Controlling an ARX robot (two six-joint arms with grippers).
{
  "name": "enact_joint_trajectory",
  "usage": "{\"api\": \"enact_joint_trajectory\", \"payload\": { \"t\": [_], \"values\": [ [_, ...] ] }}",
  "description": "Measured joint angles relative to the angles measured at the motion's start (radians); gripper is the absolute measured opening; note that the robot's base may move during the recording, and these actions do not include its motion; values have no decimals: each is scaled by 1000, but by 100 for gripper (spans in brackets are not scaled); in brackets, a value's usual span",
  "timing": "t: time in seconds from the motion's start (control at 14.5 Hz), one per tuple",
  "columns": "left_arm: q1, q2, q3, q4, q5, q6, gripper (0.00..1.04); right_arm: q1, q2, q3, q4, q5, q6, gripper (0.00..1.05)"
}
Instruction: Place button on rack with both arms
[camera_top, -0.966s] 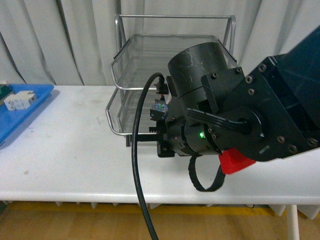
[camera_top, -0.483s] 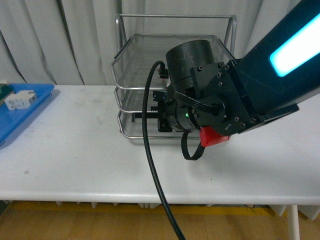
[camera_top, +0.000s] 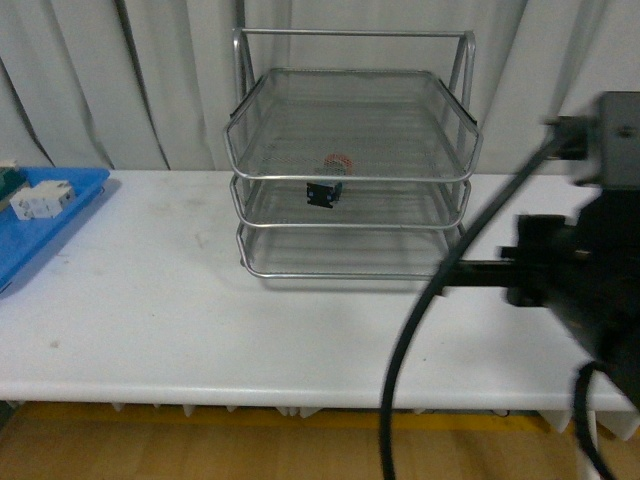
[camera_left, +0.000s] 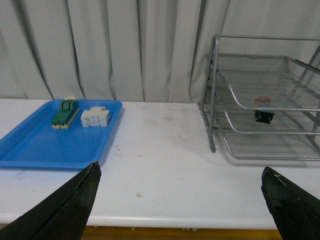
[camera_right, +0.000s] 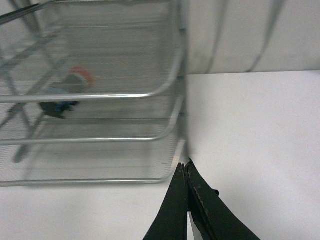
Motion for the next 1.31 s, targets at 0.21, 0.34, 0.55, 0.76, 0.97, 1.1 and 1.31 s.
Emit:
{"api": "enact_joint_trajectory", "payload": {
  "t": [0.21, 0.34, 0.55, 0.76, 0.97, 1.1, 1.31],
  "values": [
    [0, 0, 0, 5, 2, 0, 98, -72, -169, -120, 61, -37, -41, 2],
    [-1, 0, 0, 5, 3, 0, 98, -125, -294, -256, 51, -104, -56, 2],
    [-1, 0, 0, 4, 3, 0, 98, -198, -486, -374, 19, -175, -63, 2],
    [-1, 0, 0, 4, 3, 0, 98, -254, -711, -445, -184, -237, -63, 2],
    [-1, 0, 0, 4, 3, 0, 98, -294, -932, -489, -320, -274, -63, 2],
    [-1, 0, 0, 4, 3, 0, 98, -365, -1046, -517, -415, -357, -64, 2],
    [-1, 0, 0, 5, 3, 0, 98, -395, -1205, -537, -550, -371, -64, 2]
  ]
}}
